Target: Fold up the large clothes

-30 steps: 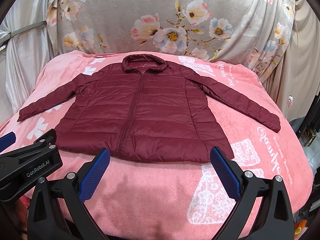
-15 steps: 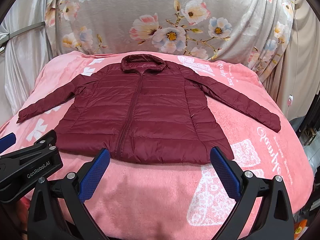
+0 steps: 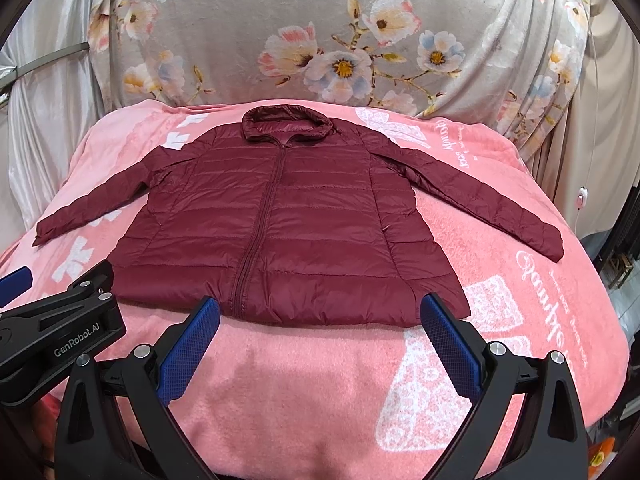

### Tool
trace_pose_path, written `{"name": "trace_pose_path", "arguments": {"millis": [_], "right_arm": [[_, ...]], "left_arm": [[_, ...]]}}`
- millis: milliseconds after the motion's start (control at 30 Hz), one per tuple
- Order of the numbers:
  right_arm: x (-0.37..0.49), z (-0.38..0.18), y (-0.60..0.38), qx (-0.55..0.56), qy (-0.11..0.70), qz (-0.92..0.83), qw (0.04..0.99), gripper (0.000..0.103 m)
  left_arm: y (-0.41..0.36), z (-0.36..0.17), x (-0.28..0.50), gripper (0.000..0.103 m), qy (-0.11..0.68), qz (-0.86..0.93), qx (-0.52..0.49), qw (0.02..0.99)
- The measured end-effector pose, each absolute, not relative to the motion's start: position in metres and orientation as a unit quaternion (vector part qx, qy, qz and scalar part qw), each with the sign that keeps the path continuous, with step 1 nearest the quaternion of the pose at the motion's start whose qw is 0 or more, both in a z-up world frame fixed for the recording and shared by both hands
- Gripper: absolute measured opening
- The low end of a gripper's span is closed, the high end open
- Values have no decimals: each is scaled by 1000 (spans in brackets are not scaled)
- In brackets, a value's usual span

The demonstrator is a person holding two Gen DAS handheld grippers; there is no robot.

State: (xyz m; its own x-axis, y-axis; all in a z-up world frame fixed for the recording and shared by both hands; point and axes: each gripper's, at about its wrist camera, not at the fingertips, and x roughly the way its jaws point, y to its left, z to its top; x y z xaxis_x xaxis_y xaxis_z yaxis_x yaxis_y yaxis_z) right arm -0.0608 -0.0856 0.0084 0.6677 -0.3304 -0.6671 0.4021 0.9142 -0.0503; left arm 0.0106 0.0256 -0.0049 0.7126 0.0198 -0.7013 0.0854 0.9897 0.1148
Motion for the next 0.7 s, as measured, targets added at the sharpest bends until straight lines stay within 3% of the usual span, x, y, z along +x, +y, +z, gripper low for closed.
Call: {"name": "trace_pose_path", "arguments": {"millis": [700], "right_arm": [[-60, 7, -86, 51, 356, -200, 911, 98]], "left_arm": [[27, -6, 11, 98, 381, -18, 68, 922]]}}
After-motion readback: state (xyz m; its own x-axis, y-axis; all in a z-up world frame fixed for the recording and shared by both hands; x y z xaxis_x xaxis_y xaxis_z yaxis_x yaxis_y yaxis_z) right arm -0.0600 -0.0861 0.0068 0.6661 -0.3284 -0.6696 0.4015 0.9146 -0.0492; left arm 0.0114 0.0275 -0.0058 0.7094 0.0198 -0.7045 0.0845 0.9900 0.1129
